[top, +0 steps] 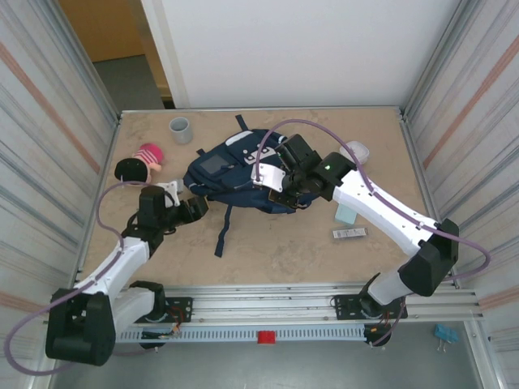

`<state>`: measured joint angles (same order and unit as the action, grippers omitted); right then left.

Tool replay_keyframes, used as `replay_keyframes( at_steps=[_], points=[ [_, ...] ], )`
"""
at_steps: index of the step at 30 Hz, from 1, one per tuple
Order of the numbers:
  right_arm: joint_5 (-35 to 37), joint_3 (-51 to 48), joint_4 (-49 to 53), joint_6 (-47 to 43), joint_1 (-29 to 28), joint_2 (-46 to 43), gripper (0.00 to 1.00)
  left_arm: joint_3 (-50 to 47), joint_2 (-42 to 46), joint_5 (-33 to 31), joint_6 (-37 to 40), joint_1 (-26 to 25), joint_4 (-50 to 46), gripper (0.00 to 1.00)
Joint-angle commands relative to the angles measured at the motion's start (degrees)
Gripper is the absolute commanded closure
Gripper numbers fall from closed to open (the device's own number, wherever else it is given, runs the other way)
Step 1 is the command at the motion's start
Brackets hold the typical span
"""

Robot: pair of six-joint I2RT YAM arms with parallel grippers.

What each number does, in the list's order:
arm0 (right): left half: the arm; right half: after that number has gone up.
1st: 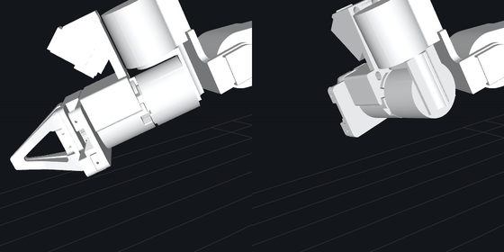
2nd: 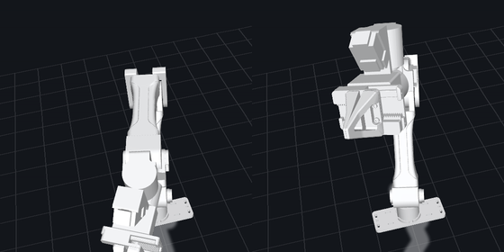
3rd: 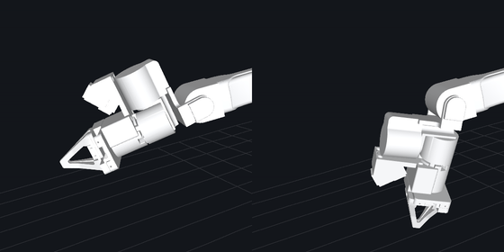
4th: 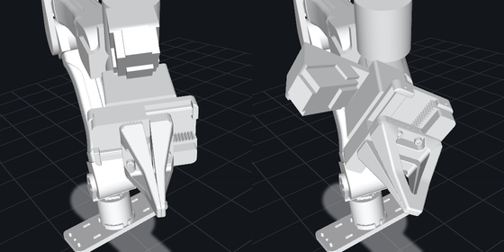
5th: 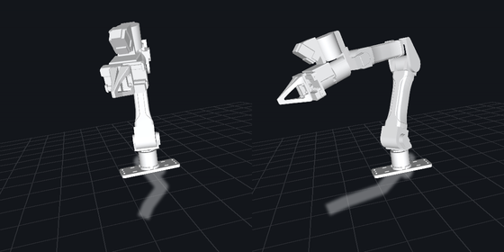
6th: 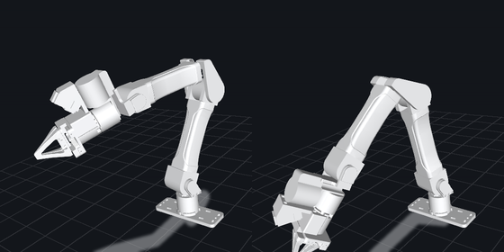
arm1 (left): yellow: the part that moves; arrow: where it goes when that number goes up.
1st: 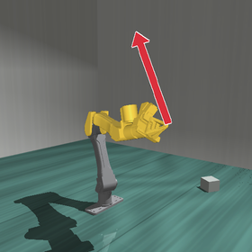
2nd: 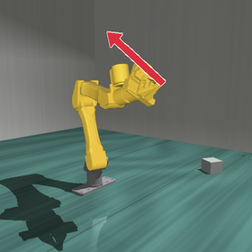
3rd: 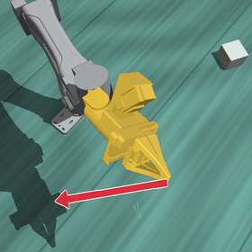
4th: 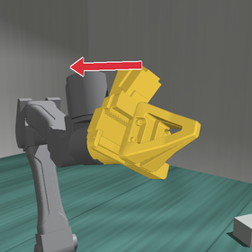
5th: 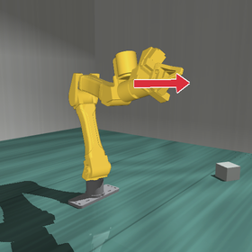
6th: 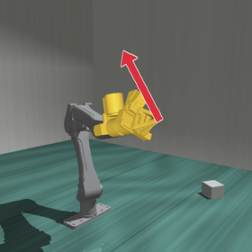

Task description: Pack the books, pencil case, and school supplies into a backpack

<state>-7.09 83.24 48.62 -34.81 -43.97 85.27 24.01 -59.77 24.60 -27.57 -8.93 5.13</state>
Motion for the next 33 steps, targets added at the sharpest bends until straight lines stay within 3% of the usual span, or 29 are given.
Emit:
replay_keyframes(
  at_steps=[1, 6, 8, 12, 15, 21, 33],
  points=[
    [-0.72, 4.09, -1.88, -0.64, 0.99, -0.12, 1.0, -1.05, -2.66, 2.53, 5.08, 0.53, 9.62, 0.44],
    [-1.08, 4.78, -2.5, 0.49, 1.07, 0.06, 1.0, -0.47, -7.99, 5.98, 9.77, 0.5, 15.53, 0.51],
    [-1.09, 4.57, -2.92, 1.15, 1.11, -0.02, 1.0, -0.2, -9.48, 8.21, 11.05, 0.56, 17.15, 0.6],
    [0.14, 3.82, -4.05, 3.08, 1.12, 0.0, 1.0, 0.15, -10.46, 13.89, 11.16, 0.21, 19.86, 0.89],
    [2.08, 2.26, -6.16, 5.52, 1.1, 0.02, 1.0, 0.86, -8.82, 15.34, 10.93, -1.44, 18.42, 0.99],
    [9.33, -3.92, -13.03, 12.47, 0.23, 0.1, 1.0, 4.69, -3.3, 15.96, 13.9, -7.28, 9.53, 1.0],
    [6.22, -13.05, -29.56, 25.28, -3.91, 0.99, 1.0, 15.37, -2.58, 22.64, 17.43, -17.59, -4.7, 1.0]
  ],
)
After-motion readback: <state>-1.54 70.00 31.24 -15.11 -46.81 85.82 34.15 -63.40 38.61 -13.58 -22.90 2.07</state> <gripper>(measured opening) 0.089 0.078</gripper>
